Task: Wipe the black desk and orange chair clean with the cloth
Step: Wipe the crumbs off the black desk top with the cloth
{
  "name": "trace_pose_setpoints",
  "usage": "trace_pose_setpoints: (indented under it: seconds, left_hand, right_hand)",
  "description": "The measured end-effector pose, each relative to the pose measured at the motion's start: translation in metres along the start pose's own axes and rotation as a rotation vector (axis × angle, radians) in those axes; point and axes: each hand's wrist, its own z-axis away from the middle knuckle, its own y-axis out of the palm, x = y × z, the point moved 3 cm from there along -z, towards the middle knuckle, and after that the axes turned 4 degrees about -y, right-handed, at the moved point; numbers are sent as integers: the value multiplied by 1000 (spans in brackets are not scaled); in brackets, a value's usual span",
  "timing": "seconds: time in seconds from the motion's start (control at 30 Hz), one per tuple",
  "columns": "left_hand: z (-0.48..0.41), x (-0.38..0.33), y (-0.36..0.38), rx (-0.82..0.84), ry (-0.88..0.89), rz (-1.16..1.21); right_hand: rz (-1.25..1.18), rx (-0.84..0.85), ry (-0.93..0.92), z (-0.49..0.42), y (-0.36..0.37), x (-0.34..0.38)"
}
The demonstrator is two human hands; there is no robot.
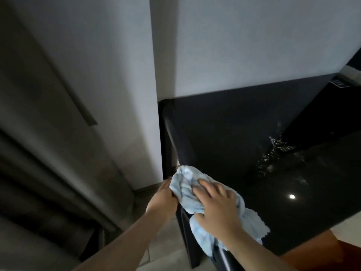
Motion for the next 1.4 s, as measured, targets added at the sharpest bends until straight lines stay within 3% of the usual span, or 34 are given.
trace_pose_setpoints:
  seconds: [0.03,0.07,0.17,0.23,0.27,0.33,0.4,0.57,0.77,0.9,1.03,1.17,1.4]
  left_hand:
    - [-1,5,3,1,-177,160]
    - [2,6,1,-47,-238,275]
    - [4,9,9,-236,-273,290]
    - [5,1,19,-281,-321,419]
    - [5,-4,22,-285,-347,463]
    - [8,-15,26,-319,-371,519]
    - [16,-22,25,-383,-393,599]
    - [24,-21,19,-481,-500,732]
    - [-7,-3,7,-428,-512,619]
    - [-34,12,0,-379,-445,558]
    - [-60,24,-9,-342,-369,514]
    - [-70,29,-14,-350,-354,527]
    - [-46,9,-13,-457,-420,571]
  right_hand:
    - [31,-5,-29,2,1,-4]
    - [20,-16,-4,2,-1,-14]
    - [-101,-138,62,13,-22,-51]
    - [-128,-175,-39,26,-31,-52]
    - [-114,-159,-140,32,-31,-50]
    - [-66,61,-297,34,-20,-46]
    - [-68,288,-339,28,-1,-49]
    - [-87,180,-303,-31,12,-59]
    - [-40,153,-122,-125,25,-71]
    - [-3,95,32,-179,32,-83]
    - [8,145,139,-228,31,-97]
    - [-98,117,131,-229,30,-102]
    - [-155,92,-45,-141,23,-97]
